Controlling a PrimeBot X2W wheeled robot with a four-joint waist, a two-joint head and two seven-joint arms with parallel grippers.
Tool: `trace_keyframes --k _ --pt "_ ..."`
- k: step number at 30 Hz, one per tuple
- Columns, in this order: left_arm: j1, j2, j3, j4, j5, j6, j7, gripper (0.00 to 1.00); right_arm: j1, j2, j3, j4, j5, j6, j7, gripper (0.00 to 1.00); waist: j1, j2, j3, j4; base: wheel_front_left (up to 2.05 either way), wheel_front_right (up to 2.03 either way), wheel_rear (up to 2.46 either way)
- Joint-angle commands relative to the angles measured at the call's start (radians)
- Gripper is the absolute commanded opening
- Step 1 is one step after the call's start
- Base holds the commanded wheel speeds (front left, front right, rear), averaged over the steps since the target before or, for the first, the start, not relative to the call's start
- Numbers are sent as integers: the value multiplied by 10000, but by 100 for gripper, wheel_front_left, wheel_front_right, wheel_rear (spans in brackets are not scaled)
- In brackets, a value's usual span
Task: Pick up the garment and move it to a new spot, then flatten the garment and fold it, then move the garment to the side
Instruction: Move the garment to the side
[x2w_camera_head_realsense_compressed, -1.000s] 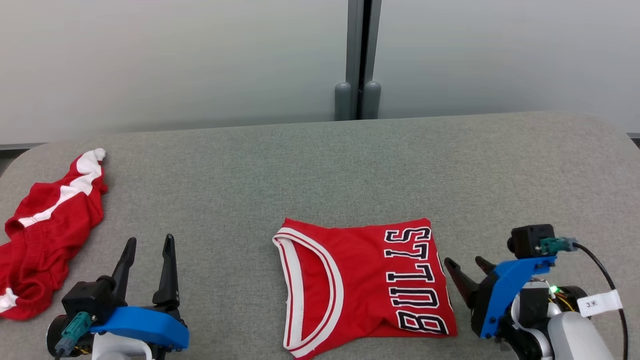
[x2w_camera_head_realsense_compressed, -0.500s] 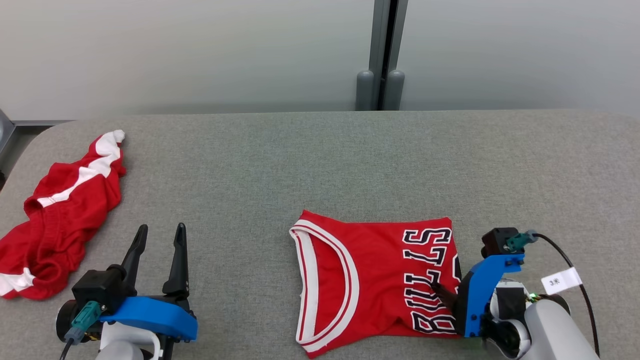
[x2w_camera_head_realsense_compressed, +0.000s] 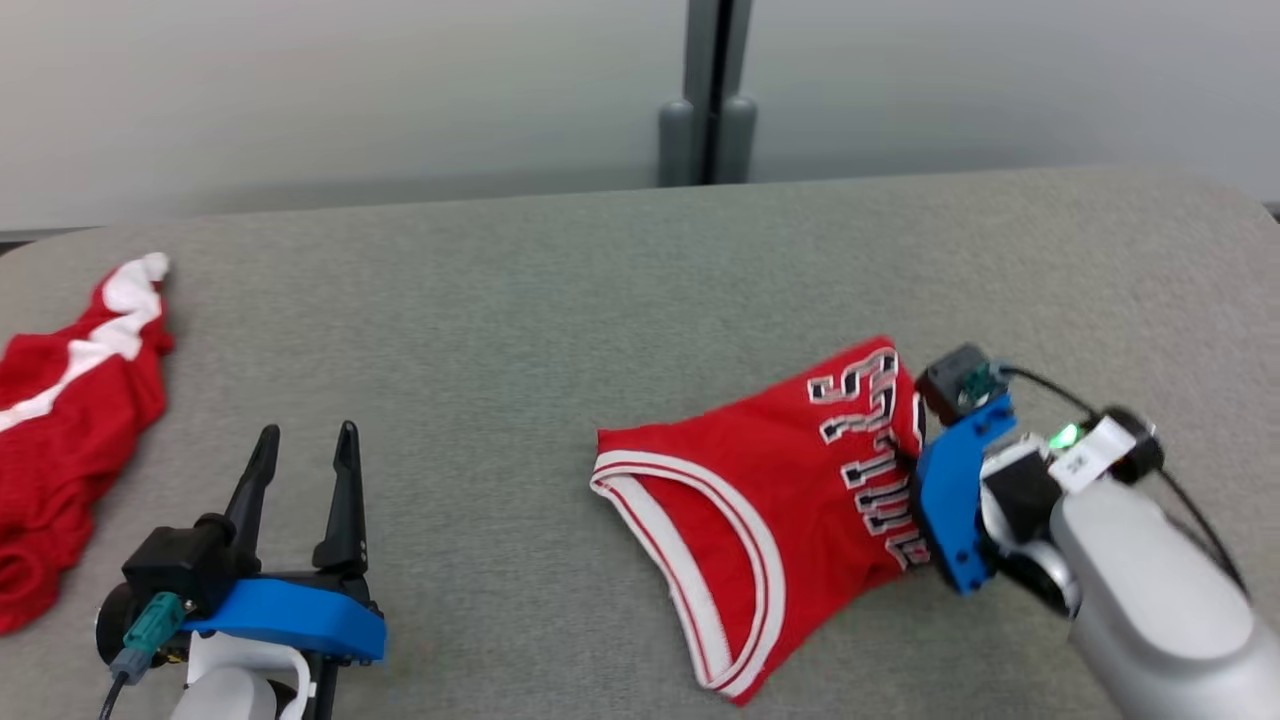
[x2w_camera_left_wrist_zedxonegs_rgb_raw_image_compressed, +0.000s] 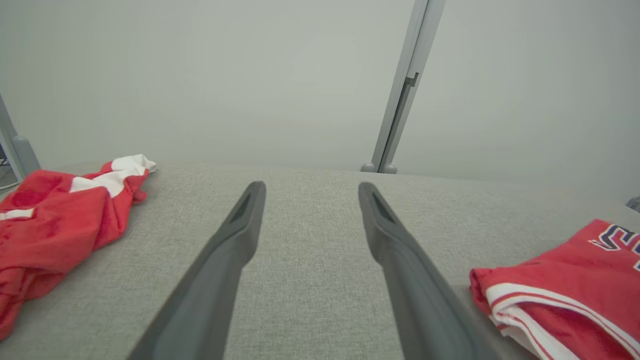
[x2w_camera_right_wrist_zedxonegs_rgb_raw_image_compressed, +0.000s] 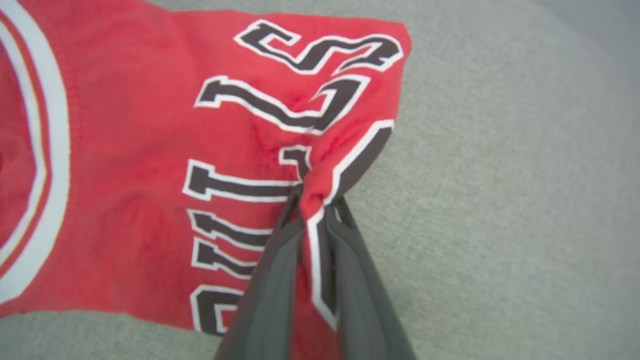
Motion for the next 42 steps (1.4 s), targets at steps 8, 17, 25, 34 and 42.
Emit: trace_keyframes --k 8,17,25,34,42 --pt "-489 311 264 -505 299 -3 -45 100 -2262 -1686 1297 -590 467 -13 -347 0 -1 0 867 -1518 0 0 0" --pt "-859 792 143 -1272 670 127 345 100 -3513 -1971 553 786 -268 -13 -1713 0 -1 0 1729 -2864 0 0 0" --pt "-1318 1132 -98 -2193 798 23 952 100 -4155 -2140 -900 2342 -1112 -13 -3543 0 -1 0 2818 -3163 0 0 0" --pt "-1283 1529 -41 -2989 841 107 1407 100 -4580 -2022 -2183 3661 -2004 -13 -4583 0 -1 0 3465 -3254 0 0 0" --pt "-1163 1518 -93 -3182 702 154 1497 100 -4836 -1855 -2586 4312 -2882 -13 -5656 0 -1 0 3447 -3193 0 0 0"
